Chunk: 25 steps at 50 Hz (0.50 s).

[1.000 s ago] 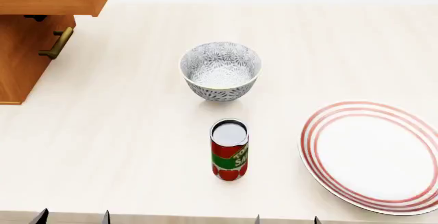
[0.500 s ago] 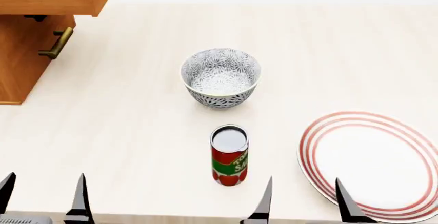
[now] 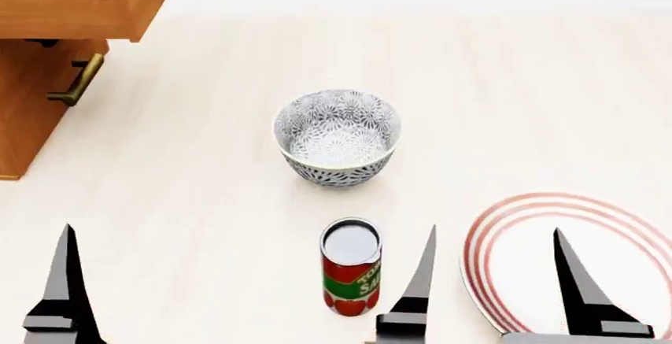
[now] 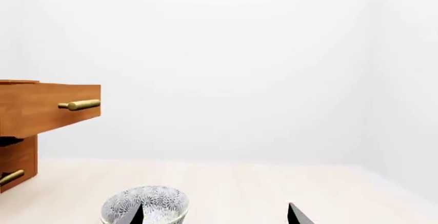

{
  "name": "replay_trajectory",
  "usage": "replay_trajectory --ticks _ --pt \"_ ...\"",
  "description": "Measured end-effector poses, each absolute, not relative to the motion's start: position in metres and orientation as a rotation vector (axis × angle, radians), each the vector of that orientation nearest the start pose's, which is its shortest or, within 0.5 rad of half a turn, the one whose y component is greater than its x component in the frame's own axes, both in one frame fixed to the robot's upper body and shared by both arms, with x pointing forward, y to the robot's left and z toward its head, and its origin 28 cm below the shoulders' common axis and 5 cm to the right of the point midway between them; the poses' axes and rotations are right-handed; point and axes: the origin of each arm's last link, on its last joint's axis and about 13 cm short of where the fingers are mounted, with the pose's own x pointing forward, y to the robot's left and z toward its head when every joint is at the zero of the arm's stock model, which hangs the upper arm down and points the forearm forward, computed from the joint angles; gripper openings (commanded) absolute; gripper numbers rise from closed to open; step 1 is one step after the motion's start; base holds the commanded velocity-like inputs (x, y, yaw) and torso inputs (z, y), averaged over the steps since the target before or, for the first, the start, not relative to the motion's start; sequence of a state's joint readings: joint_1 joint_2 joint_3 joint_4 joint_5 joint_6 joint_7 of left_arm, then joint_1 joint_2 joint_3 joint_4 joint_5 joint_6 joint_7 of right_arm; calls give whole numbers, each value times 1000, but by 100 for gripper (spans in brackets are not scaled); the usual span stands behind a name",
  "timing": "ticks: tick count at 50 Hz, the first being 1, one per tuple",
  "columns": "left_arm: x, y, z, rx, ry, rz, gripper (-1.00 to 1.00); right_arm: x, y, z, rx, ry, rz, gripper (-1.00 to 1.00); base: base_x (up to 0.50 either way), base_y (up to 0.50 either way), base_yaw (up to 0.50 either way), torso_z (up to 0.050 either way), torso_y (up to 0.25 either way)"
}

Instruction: Put the ketchup in the top drawer of the cabinet.

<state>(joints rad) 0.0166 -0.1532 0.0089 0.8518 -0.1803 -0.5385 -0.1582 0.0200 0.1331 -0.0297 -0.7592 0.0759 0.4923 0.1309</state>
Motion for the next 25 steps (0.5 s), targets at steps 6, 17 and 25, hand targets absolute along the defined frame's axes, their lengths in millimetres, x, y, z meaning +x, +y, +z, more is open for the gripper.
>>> replay_trajectory --ticks 6,17,25 --pt "170 215 149 -14 -295 11 100 185 -109 143 -47 -298 -45 100 500 0 0 0 0" --pt "168 215 152 -10 -305 13 100 183 -112 146 -46 -307 -57 100 500 0 0 0 0" --pt "167 215 153 -8 -309 15 100 182 -112 146 -46 -308 -58 100 500 0 0 0 0"
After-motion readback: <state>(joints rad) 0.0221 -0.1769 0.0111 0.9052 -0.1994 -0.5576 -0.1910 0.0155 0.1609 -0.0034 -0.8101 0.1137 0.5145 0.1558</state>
